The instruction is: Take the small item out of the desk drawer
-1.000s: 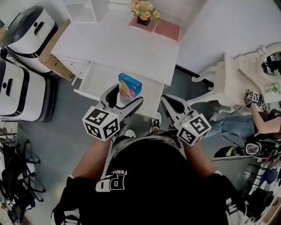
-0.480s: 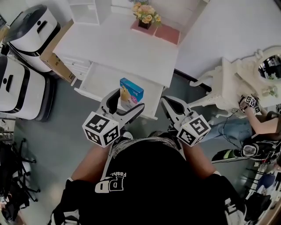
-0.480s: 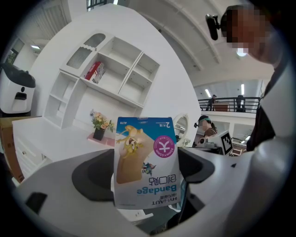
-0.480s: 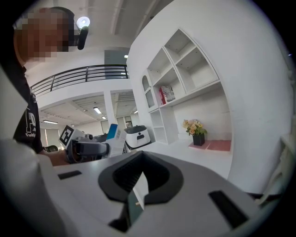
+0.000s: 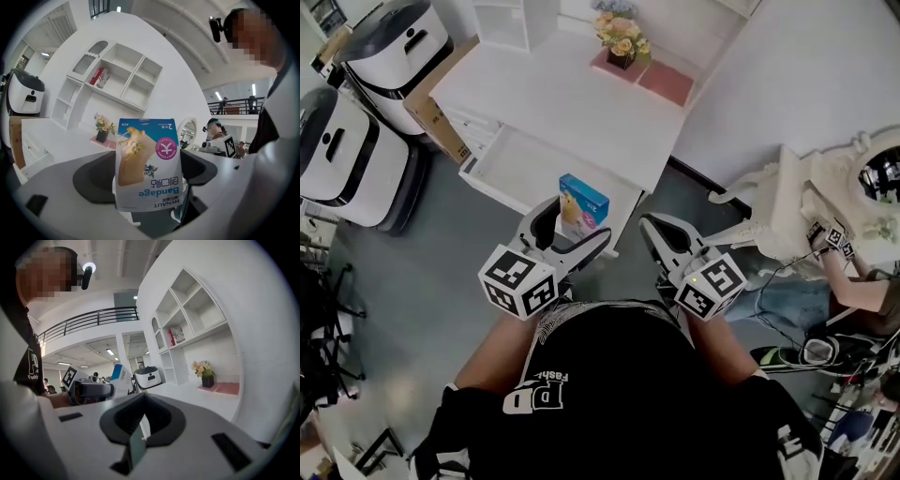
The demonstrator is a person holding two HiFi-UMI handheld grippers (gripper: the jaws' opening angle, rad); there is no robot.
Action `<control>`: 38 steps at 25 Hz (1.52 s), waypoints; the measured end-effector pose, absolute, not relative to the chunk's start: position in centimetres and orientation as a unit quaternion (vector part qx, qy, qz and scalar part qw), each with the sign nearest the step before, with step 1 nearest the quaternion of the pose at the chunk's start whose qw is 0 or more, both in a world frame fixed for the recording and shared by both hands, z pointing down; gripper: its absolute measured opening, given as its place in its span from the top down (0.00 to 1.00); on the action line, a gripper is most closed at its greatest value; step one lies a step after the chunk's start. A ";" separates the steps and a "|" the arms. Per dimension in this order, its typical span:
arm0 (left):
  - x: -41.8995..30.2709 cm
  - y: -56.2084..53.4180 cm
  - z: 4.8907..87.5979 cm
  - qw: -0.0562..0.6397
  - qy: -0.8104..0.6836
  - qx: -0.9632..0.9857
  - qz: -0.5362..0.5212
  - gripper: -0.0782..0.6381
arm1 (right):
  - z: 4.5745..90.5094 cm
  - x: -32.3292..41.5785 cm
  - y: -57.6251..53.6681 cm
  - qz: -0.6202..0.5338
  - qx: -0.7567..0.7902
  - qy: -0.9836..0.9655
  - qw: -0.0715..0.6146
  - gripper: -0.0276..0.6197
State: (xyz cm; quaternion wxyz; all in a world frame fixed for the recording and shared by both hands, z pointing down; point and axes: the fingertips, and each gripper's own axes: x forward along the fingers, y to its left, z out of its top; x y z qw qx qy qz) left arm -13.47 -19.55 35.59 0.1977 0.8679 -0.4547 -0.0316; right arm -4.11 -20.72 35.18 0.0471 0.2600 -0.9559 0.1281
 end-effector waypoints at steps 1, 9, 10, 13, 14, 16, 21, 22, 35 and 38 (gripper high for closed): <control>-12.8 -19.4 35.5 0.199 -0.458 0.866 -0.034 0.30 | 35.3 -3.4 -20.5 0.129 0.257 -0.957 0.047 0.95; -10.3 -16.9 35.7 0.225 -0.496 0.837 -0.053 0.30 | 35.5 2.4 -17.0 0.147 0.235 -0.960 0.033 0.95; -9.7 -16.6 35.6 0.226 -0.497 0.836 -0.055 0.30 | 35.6 3.1 -16.5 0.147 0.233 -0.961 0.033 0.95; -7.1 -15.7 35.3 0.219 -0.497 0.838 -0.052 0.30 | 36.3 5.5 -15.4 0.150 0.234 -0.960 0.031 0.95; -6.1 -15.3 35.3 0.218 -0.496 0.839 -0.051 0.30 | 36.5 6.1 -15.1 0.152 0.234 -0.960 0.031 0.95; -4.6 -14.5 35.5 0.220 -0.495 0.839 -0.048 0.30 | 36.8 7.2 -14.6 0.155 0.234 -0.959 0.033 0.95; -2.0 -12.1 36.2 0.213 -0.504 0.837 -0.028 0.30 | 37.9 9.1 -13.7 0.160 0.232 -0.959 0.038 0.95; -1.8 -11.6 36.4 0.213 -0.507 0.835 -0.027 0.30 | 38.1 9.3 -13.5 0.162 0.231 -0.959 0.037 0.95; -2.2 -10.2 35.2 0.195 -0.500 0.844 -0.010 0.30 | 37.2 8.8 -12.2 0.164 0.241 -0.956 0.025 0.95; -3.0 -10.0 34.7 0.195 -0.492 0.848 -0.007 0.30 | 36.9 7.6 -12.2 0.169 0.244 -0.955 0.016 0.95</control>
